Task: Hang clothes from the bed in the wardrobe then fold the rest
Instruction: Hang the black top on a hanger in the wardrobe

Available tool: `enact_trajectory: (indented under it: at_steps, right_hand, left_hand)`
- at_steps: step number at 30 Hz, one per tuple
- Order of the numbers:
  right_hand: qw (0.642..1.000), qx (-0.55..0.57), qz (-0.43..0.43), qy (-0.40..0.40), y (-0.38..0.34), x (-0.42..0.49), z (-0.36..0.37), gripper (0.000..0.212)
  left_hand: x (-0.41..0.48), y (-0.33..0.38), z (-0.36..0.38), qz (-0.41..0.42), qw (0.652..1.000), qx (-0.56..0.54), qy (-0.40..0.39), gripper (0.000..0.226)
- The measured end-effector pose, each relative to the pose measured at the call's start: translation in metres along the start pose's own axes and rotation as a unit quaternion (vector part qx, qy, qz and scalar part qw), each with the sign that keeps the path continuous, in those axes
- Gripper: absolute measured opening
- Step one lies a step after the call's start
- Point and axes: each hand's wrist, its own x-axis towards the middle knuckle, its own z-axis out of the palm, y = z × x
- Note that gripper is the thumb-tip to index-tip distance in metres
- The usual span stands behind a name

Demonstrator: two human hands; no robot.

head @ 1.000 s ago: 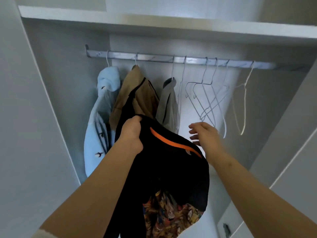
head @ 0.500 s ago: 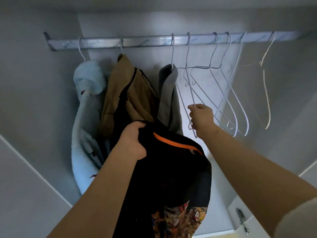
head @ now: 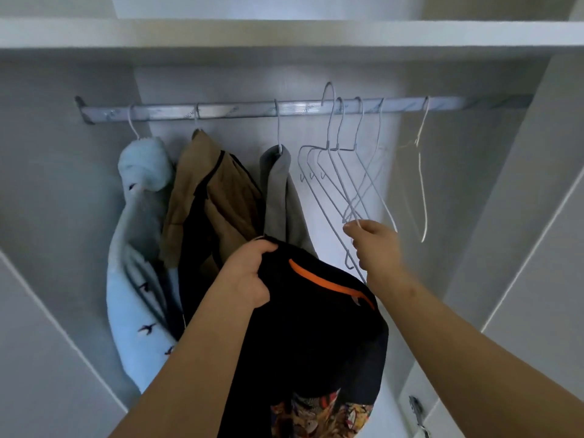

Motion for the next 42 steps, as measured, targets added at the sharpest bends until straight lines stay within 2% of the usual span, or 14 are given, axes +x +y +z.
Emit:
enact_trajectory:
  at_steps: [6, 10, 14, 19, 22, 25, 30, 33, 35, 38, 42]
  right_hand:
    - [1.000, -0.010, 0.015, -0.003, 0.015, -0.046, -0.075, 0.023]
    - [0.998, -0.036, 0.014, 0.056, 0.036, -0.078, -0.126, 0.037]
    - [0.988, -0.099, 0.008, 0.122, 0.059, -0.102, -0.171, 0.049]
    - [0.963, -0.227, -0.007, 0.147, 0.071, -0.123, -0.204, 0.035]
    - [0.944, -0.289, -0.017, 0.156, 0.078, -0.131, -0.228, 0.037]
    - [0.940, -0.313, -0.017, 0.136, 0.084, -0.137, -0.246, 0.034]
    - [0.935, -0.334, -0.041, 0.110, 0.087, -0.140, -0.245, 0.039]
    - [0.924, -0.370, -0.005, 0.098, 0.087, -0.133, -0.236, 0.038]
    - [0.919, -0.391, 0.022, 0.046, 0.083, -0.130, -0.221, 0.032]
    - [0.952, -0.298, 0.013, -0.062, 0.074, -0.132, -0.183, 0.021]
    - [0.983, -0.157, -0.021, -0.099, 0.061, -0.135, -0.144, 0.029]
  left_hand:
    - [-0.037, -0.051, 0.026, 0.012, 1.000, -0.006, -0.013, 0.009]
    - [-0.055, -0.085, 0.035, 0.084, 0.996, 0.032, -0.023, 0.022]
    - [-0.074, -0.114, 0.046, 0.063, 0.996, 0.048, -0.041, 0.028]
    - [-0.085, -0.139, 0.057, 0.027, 0.997, 0.050, -0.054, 0.030]
    - [-0.086, -0.147, 0.059, 0.014, 0.998, 0.027, -0.049, 0.026]
    - [-0.088, -0.160, 0.065, 0.002, 0.997, 0.030, -0.071, 0.025]
    - [-0.084, -0.172, 0.064, 0.005, 0.990, 0.043, -0.135, 0.036]
    - [-0.082, -0.167, 0.056, 0.023, 0.987, 0.049, -0.151, 0.041]
    - [-0.082, -0.164, 0.054, 0.033, 0.986, 0.062, -0.149, 0.041]
    - [-0.086, -0.163, 0.060, 0.052, 0.983, 0.119, -0.127, 0.036]
    - [-0.087, -0.165, 0.064, 0.077, 0.975, 0.170, -0.122, 0.023]
